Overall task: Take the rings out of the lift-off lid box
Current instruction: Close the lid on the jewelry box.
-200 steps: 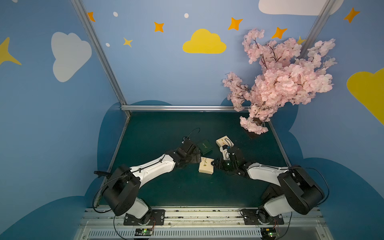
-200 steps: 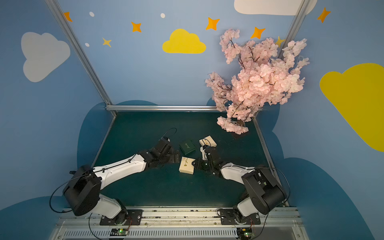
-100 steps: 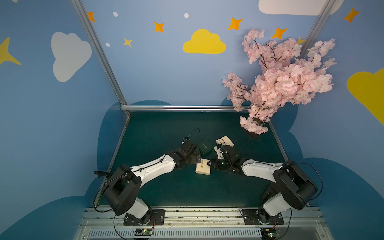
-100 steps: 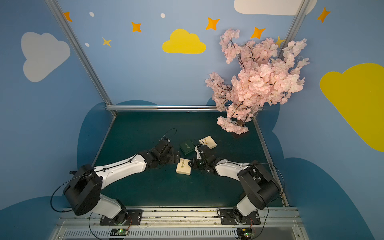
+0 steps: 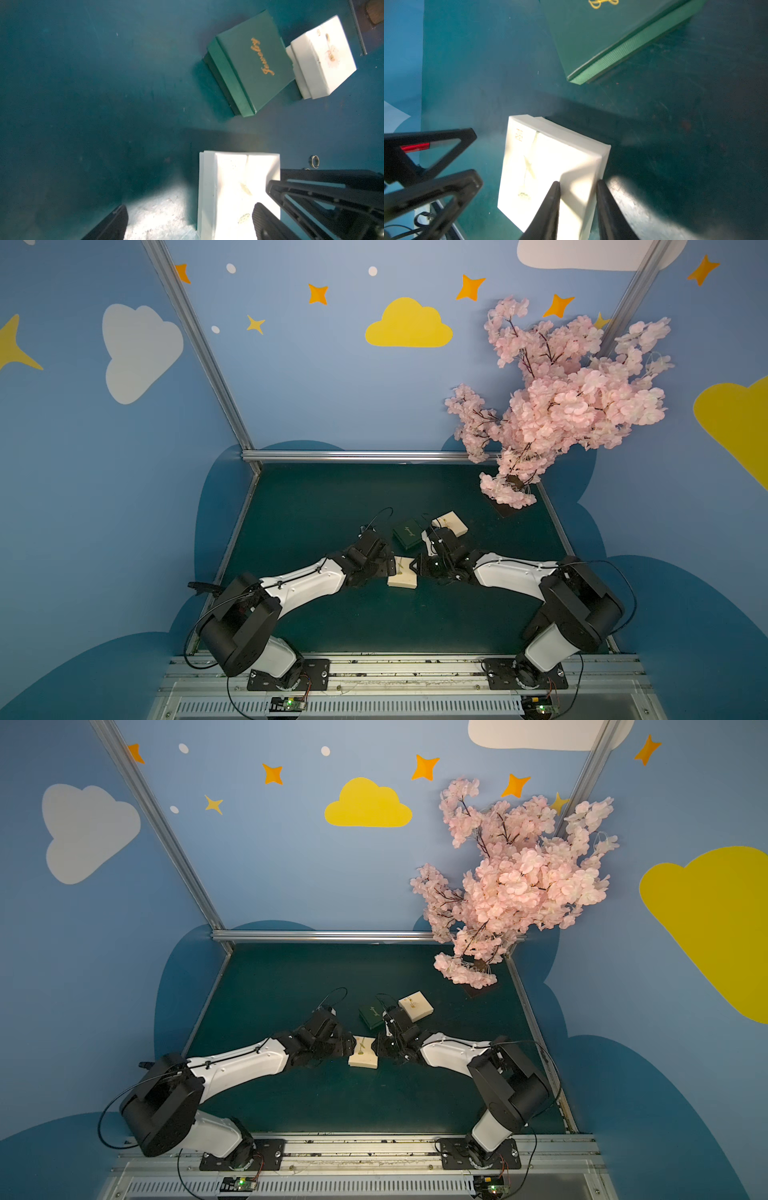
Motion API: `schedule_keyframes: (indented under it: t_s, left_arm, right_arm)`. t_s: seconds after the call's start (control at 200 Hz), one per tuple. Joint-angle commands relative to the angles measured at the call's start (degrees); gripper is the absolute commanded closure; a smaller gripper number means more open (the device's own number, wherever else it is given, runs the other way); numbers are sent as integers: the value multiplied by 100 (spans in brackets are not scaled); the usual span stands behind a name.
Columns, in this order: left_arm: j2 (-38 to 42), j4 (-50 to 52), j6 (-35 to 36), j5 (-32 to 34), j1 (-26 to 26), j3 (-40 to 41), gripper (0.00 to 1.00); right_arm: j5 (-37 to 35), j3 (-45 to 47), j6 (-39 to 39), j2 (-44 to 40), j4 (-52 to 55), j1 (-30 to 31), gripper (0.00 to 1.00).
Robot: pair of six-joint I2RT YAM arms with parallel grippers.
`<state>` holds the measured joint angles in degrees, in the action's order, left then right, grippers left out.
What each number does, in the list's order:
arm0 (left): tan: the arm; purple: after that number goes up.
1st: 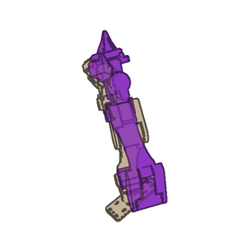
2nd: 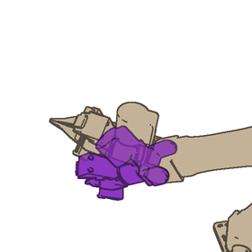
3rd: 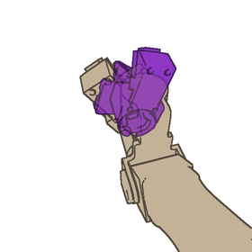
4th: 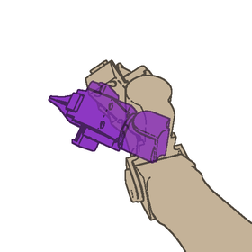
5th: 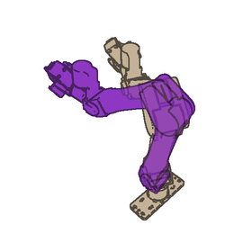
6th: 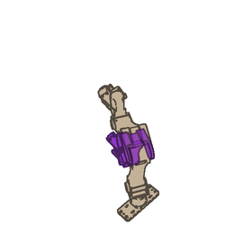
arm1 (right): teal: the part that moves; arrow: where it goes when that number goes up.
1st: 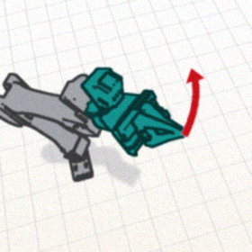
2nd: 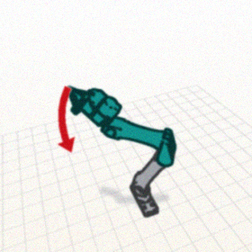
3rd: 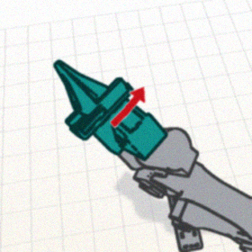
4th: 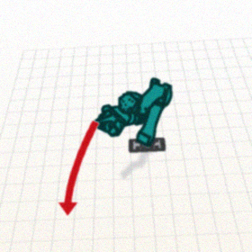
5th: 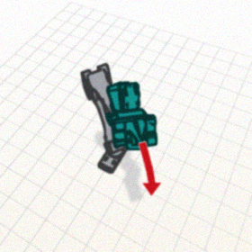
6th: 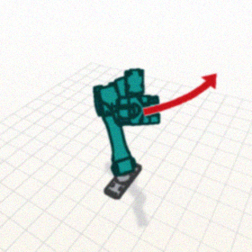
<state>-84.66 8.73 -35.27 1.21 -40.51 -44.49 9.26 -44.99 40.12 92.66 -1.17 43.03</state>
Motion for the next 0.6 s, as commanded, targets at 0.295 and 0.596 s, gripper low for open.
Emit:
schedule_keyframes:
  t_s: [0.295,0.596]
  left_arm:
    - [-419,-188,-89,-306,-24,101,10]
    - [345,-296,11,-53,-16,490,6]
  right_arm:
    - [50,80,432,130,289,237,64]
    - [-135,227,745,-125,404,559,56]
